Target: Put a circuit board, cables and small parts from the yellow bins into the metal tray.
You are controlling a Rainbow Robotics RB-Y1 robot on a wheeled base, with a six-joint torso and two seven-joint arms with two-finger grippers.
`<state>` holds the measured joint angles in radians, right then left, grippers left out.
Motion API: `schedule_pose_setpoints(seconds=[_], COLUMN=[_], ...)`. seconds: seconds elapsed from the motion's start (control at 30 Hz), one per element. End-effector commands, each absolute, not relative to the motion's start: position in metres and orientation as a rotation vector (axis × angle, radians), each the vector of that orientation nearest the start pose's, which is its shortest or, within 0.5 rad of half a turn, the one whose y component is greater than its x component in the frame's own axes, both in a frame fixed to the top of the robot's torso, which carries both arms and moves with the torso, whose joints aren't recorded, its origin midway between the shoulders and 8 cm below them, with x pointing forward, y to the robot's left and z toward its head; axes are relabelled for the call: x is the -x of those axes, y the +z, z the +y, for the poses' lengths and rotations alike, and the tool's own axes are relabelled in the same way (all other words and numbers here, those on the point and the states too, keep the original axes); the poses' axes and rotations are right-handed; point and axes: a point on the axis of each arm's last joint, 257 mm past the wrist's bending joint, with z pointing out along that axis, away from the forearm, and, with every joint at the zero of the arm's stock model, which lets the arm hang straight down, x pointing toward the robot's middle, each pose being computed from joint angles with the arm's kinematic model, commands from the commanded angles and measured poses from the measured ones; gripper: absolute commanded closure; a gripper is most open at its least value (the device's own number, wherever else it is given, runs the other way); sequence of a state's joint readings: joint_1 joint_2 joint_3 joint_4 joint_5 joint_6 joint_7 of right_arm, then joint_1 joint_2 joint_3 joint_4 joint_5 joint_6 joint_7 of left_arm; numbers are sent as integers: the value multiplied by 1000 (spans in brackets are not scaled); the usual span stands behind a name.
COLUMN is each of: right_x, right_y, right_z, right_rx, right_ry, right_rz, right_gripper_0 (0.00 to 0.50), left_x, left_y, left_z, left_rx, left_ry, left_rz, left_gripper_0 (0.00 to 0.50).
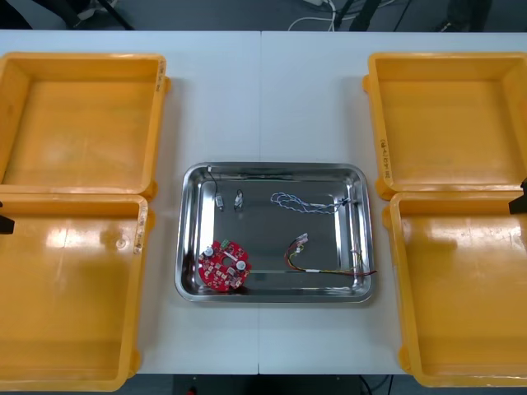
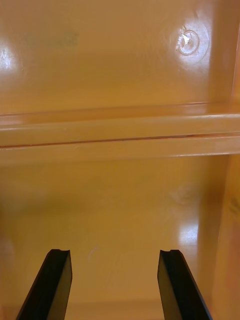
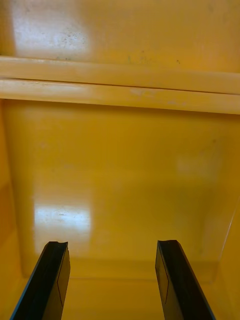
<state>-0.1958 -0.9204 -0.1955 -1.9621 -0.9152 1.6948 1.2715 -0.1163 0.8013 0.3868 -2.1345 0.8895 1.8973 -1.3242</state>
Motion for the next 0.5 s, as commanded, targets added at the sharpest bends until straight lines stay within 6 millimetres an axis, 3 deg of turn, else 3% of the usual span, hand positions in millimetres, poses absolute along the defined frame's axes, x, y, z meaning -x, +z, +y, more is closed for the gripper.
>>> schedule_pose_setpoints(seconds=[0.03,0.5], right_x=[-409,-409], right_y=[-176,-176], right_z=[-402,-402], right_rx=[39,39], right_ry=[-49,-49], right_rz=[2674,2674], right_gripper_0=[0,0], left_x=[-359,-359], left_y=[-154,-154], left_z=[415,413], left_rx=[-97,-105], left_ry=[98,92], left_rz=[2679,2680], left_gripper_0=[0,0])
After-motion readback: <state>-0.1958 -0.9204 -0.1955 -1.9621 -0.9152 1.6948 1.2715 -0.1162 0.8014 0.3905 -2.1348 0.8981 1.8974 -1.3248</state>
